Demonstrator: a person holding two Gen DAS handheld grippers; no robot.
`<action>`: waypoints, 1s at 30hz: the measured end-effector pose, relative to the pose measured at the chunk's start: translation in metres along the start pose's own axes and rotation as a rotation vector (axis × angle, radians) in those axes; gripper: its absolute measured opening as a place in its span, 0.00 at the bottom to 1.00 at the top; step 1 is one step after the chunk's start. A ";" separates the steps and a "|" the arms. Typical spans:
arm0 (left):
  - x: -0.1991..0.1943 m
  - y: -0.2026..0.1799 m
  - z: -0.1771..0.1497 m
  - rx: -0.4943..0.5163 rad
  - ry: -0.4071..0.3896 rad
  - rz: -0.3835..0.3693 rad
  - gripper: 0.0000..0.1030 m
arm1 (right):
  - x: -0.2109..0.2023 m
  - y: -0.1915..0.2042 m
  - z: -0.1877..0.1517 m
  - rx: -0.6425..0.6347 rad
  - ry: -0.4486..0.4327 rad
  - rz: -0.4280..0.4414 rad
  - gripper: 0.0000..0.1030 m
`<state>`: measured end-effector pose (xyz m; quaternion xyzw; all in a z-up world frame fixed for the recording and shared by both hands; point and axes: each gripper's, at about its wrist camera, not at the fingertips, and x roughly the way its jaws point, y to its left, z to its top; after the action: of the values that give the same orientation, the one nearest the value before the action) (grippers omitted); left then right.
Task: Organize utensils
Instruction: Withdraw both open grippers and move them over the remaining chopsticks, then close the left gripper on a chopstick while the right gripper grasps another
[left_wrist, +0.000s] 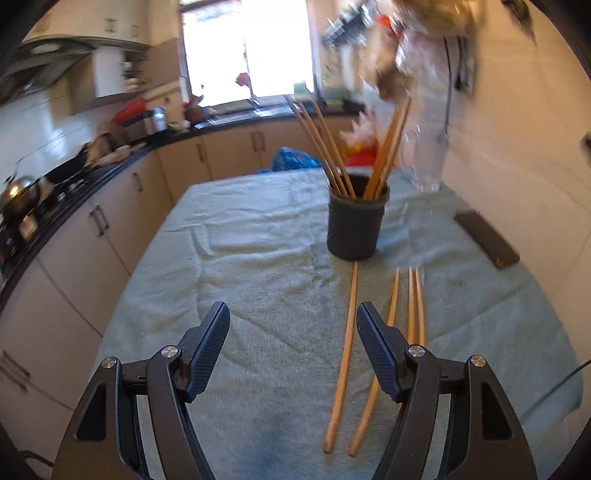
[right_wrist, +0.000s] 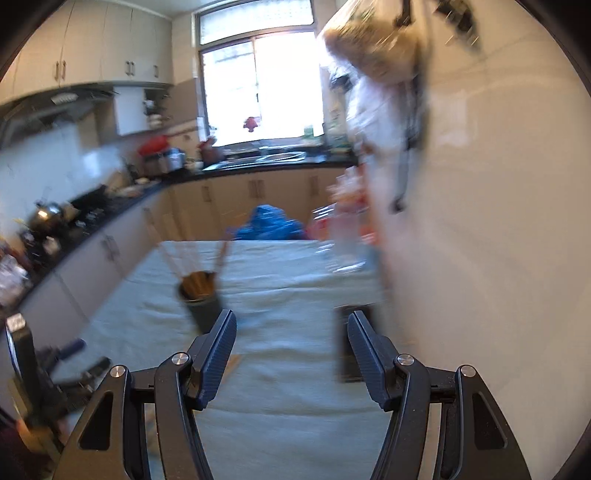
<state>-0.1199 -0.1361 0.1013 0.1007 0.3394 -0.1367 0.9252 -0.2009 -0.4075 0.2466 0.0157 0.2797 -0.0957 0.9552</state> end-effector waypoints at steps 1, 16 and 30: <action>0.008 0.000 0.003 0.012 0.020 -0.012 0.68 | -0.015 -0.010 0.009 -0.032 -0.010 -0.068 0.69; 0.127 -0.030 0.019 0.081 0.251 -0.191 0.59 | 0.084 0.022 -0.049 0.027 0.279 0.062 0.71; 0.152 -0.023 0.015 0.044 0.339 -0.200 0.10 | 0.204 0.130 -0.107 -0.053 0.490 0.160 0.41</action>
<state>-0.0074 -0.1900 0.0106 0.1081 0.4956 -0.2165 0.8341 -0.0645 -0.3069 0.0441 0.0354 0.5029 -0.0056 0.8636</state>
